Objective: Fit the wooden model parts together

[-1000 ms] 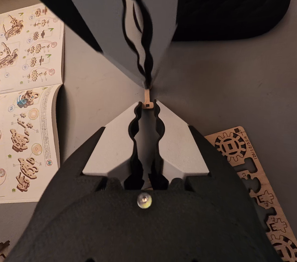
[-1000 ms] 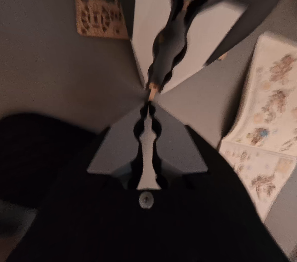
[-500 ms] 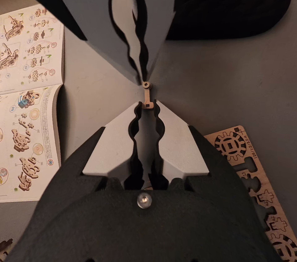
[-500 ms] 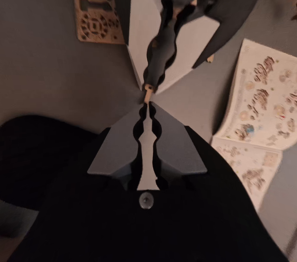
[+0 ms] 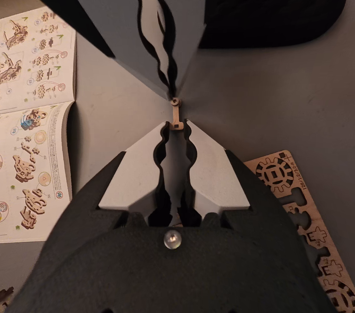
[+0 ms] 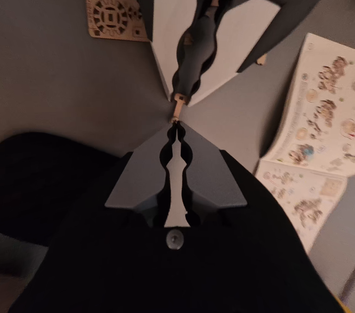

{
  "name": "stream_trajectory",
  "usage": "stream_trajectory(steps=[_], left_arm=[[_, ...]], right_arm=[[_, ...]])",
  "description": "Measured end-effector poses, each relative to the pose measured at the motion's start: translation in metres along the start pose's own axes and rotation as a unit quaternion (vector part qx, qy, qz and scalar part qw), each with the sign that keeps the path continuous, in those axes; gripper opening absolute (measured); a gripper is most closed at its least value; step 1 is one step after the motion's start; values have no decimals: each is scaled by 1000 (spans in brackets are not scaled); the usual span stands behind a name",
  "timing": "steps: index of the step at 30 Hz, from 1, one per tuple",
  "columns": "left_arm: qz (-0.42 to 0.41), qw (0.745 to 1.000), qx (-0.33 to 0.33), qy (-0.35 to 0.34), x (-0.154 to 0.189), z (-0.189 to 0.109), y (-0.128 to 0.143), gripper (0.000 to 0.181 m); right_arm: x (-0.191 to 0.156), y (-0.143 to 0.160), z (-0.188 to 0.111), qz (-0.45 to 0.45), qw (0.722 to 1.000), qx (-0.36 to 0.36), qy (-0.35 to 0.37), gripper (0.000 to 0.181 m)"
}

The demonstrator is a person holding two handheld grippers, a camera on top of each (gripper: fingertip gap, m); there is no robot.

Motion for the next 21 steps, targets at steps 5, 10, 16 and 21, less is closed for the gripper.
stream_trajectory(steps=[5, 10, 16, 21], left_arm=[[2, 1000, 0, -3, 0, 0, 0, 13], [0, 1000, 3, -1, -1, 0, 0, 13], [-20, 1000, -5, -5, -2, 0, 0, 13], [-56, 996, -20, -63, -2, 2, -3, 13]], right_arm=[[-2, -2, 1, 2, 1000, 10, -13, 0], [-3, -2, 4, 0, 1000, 11, -11, 1], [6, 3, 6, 68, 998, -1, -12, 10], [16, 3, -38, 189, 975, 110, 36, 2]])
Point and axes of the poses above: each gripper's, where its closed fingertips meet, z out along the fingers, y out of its underside, x = y × z across the jaws, the point moved 8 cm from there along -z, back along the fingers, and after that the axes turned 3 degrees about -x, right-handed, at the moved point
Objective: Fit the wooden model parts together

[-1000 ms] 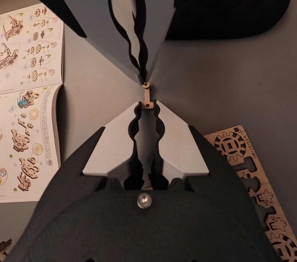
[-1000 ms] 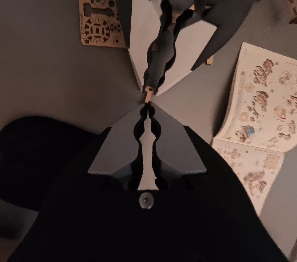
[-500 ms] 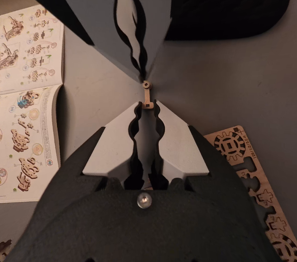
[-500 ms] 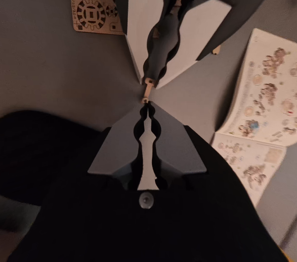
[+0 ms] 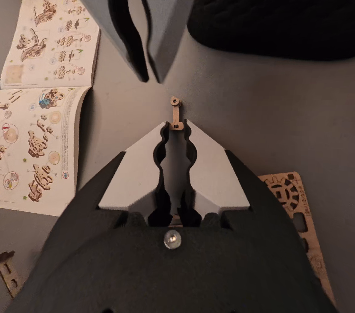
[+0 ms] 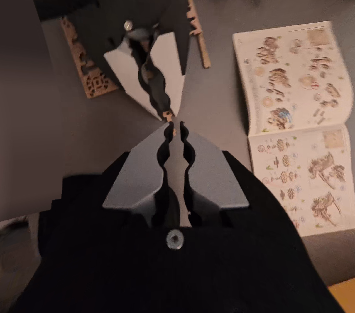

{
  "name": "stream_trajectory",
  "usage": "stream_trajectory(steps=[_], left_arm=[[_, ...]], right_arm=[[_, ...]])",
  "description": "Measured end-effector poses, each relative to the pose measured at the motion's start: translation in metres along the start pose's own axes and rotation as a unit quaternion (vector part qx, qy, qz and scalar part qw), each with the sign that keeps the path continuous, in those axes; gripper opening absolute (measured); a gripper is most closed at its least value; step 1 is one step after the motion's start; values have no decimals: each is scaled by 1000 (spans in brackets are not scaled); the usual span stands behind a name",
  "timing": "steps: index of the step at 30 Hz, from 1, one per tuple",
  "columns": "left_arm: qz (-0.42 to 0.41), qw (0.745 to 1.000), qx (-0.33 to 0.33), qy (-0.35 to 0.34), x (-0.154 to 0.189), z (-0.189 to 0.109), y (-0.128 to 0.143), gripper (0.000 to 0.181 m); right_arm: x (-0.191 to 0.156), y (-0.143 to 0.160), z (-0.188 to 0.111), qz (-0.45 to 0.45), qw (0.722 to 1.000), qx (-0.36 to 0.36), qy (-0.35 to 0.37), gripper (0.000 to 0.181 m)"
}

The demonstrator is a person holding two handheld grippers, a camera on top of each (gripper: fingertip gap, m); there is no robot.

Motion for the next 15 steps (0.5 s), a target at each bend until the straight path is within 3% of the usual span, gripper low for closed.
stream_trajectory(steps=[4, 7, 11, 13, 15], left_arm=[[-36, 999, -3, -29, -2, 5, -4, 13], [-90, 996, 8, -14, -4, 8, -5, 13], [-98, 995, 5, -22, -5, 8, -6, 13], [-101, 994, 2, -27, -4, 9, -7, 13], [-103, 994, 0, -32, -4, 9, -8, 13]], right_arm=[[-15, 17, 15, 13, 998, 24, 58, 0], [-13, 32, 25, 25, 987, 64, 147, 0], [-11, 37, 21, 49, 984, 108, 130, 0], [-6, 45, 31, 54, 988, 61, 131, 0], [-9, 42, 27, 53, 987, 83, 128, 0]])
Point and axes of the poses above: each gripper's, where its closed fingertips meet, z out along the fingers, y out of its underside, x = y × z across the jaws, the point moved 8 cm from there along -z, back along the fingers, and after that the axes turned 3 degrees about -x, right-handed, at the moved point
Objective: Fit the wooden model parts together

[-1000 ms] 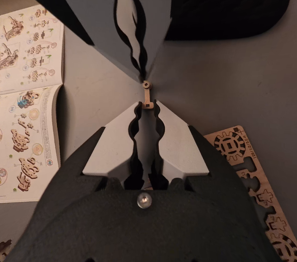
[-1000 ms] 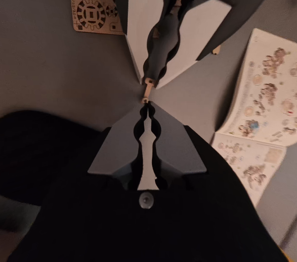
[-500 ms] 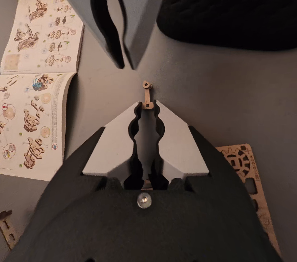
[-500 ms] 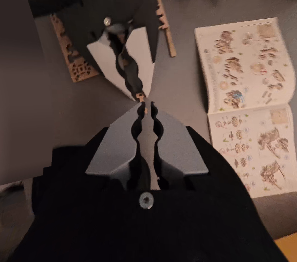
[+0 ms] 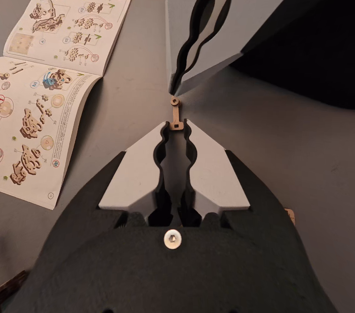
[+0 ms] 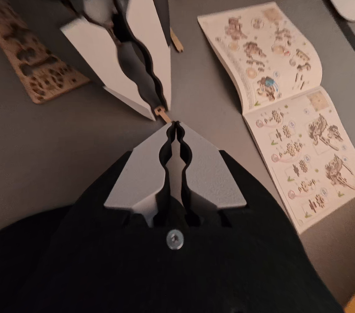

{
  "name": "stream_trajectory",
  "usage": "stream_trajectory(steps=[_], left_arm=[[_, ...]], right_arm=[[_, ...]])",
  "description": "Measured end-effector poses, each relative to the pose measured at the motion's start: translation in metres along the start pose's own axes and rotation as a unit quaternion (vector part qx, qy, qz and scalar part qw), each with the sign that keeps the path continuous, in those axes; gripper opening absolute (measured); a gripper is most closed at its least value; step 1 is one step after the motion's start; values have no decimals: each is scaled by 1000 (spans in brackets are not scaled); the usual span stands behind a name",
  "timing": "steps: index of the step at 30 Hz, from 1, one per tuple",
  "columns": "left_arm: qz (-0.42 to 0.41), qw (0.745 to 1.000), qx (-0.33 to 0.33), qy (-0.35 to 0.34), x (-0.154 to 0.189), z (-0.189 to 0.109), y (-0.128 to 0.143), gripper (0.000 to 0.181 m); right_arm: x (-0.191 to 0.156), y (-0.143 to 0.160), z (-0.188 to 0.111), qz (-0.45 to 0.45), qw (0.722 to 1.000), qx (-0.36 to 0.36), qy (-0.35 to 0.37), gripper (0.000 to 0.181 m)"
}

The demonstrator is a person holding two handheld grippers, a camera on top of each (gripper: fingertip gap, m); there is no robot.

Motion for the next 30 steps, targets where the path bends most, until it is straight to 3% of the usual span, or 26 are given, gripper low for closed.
stream_trajectory(steps=[2, 4, 7, 9, 13, 15, 19, 21, 25, 27, 30], left_arm=[[4, 1000, -1, -3, 0, 0, 0, 13], [5, 1000, -3, -5, 1, 0, -1, 13], [12, 1000, -5, -9, 1, 0, -1, 13], [9, 1000, -5, -8, 1, 0, -1, 13], [4, 1000, -4, -4, 0, 0, -1, 13], [3, 1000, -4, -2, 0, 0, -1, 13], [0, 1000, -3, 0, 0, 1, -1, 13], [-2, 1000, -3, 2, -1, 1, -1, 13], [-1, 1000, -3, 0, 0, 1, -1, 13], [0, 1000, -5, -1, -1, 1, -1, 13], [1, 1000, -4, -4, -1, 0, 0, 13]], right_arm=[[-2, -4, 0, 4, 1000, 22, -5, 0], [0, 5, 8, -2, 1000, -21, -2, 0], [0, -6, -6, 16, 999, 38, 3, 0], [-1, 6, 7, 24, 1000, -15, -14, 0], [0, -5, -3, 24, 999, 43, -4, 0], [0, 9, 11, 32, 999, -20, -18, 0], [1, -7, -8, 29, 997, 67, -2, 0], [2, 11, 11, 40, 999, -15, -20, 5], [1, -6, -6, 32, 997, 71, -11, 0], [0, 10, 13, 42, 999, -6, -32, 0], [3, -5, -5, 33, 996, 79, -6, 0]])
Point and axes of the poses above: each gripper's, where its closed fingertips meet, z out along the fingers, y out of its underside, x = y × z across the jaws, the point moved 8 cm from there along -z, back along the fingers, and after that the axes turned 3 degrees about -x, right-handed, at the moved point
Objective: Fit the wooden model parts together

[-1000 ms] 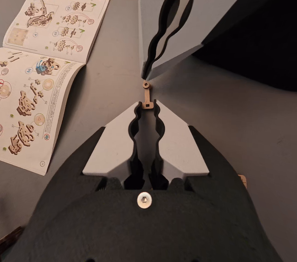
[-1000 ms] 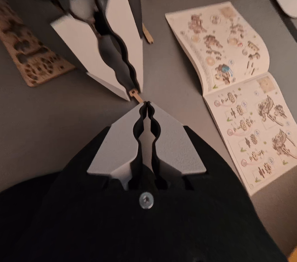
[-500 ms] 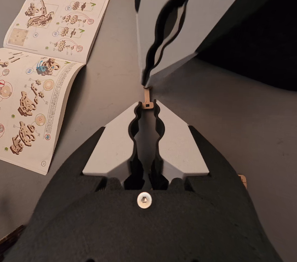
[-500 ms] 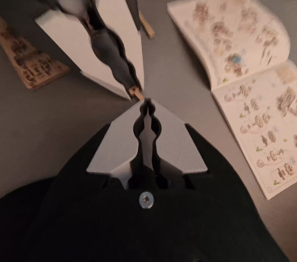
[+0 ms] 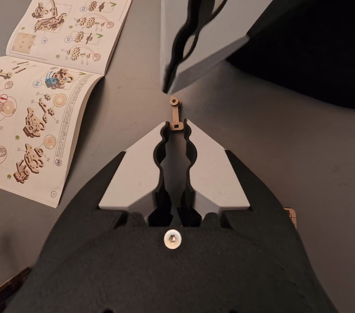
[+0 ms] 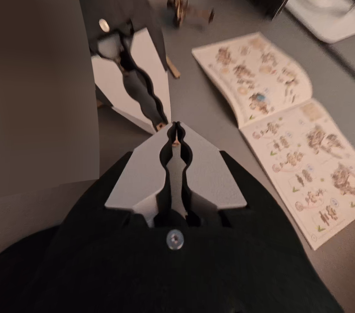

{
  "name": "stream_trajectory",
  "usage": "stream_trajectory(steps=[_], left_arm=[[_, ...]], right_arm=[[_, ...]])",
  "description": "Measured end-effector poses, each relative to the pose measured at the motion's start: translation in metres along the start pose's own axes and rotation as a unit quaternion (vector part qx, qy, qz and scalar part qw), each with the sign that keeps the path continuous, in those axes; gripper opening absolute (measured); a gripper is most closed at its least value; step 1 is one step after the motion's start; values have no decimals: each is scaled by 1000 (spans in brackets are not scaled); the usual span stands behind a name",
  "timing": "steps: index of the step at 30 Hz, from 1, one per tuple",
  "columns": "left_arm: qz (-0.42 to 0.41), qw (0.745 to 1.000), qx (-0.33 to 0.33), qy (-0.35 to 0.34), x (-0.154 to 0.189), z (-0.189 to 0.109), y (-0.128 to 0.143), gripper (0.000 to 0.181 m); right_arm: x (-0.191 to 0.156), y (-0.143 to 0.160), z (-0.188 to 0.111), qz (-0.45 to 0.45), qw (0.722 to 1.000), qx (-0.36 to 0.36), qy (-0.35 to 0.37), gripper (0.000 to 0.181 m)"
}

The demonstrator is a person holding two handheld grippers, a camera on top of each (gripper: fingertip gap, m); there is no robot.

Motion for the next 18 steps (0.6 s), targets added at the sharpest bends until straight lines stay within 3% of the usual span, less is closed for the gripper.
stream_trajectory(steps=[3, 6, 7, 8, 12, 14, 17, 18], left_arm=[[1, 1000, -2, 1, 0, 0, 0, 13], [2, 1000, -1, 3, 0, 0, 0, 13], [1, 1000, -1, 4, 0, 0, 0, 13], [1, 1000, -1, 4, 0, 0, 0, 13], [2, 1000, -2, 2, 0, 0, 0, 13], [3, 1000, -2, 4, 0, 0, 0, 13], [7, 1000, -2, 4, 1, 0, -1, 13], [7, 1000, -2, 4, 1, 0, -1, 13]], right_arm=[[1, 14, 16, 16, 998, -58, -19, 0], [1, -3, -2, -11, 1000, 12, 15, 0], [-2, 0, 2, -12, 1000, 0, 3, 0], [-2, 12, 13, -2, 998, -56, -14, 0], [-2, 0, 3, -20, 1000, 1, 12, 0], [-4, 18, 19, -4, 996, -83, -20, 4], [-2, 2, 7, -28, 999, -17, 20, 0], [-2, 4, 8, -21, 999, -25, 10, 0]])
Point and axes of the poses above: each gripper's, where its closed fingertips meet, z out along the fingers, y out of its underside, x = y × z across the jaws, the point moved 8 cm from there along -z, back along the fingers, and after that the axes turned 3 degrees about -x, right-handed, at the moved point
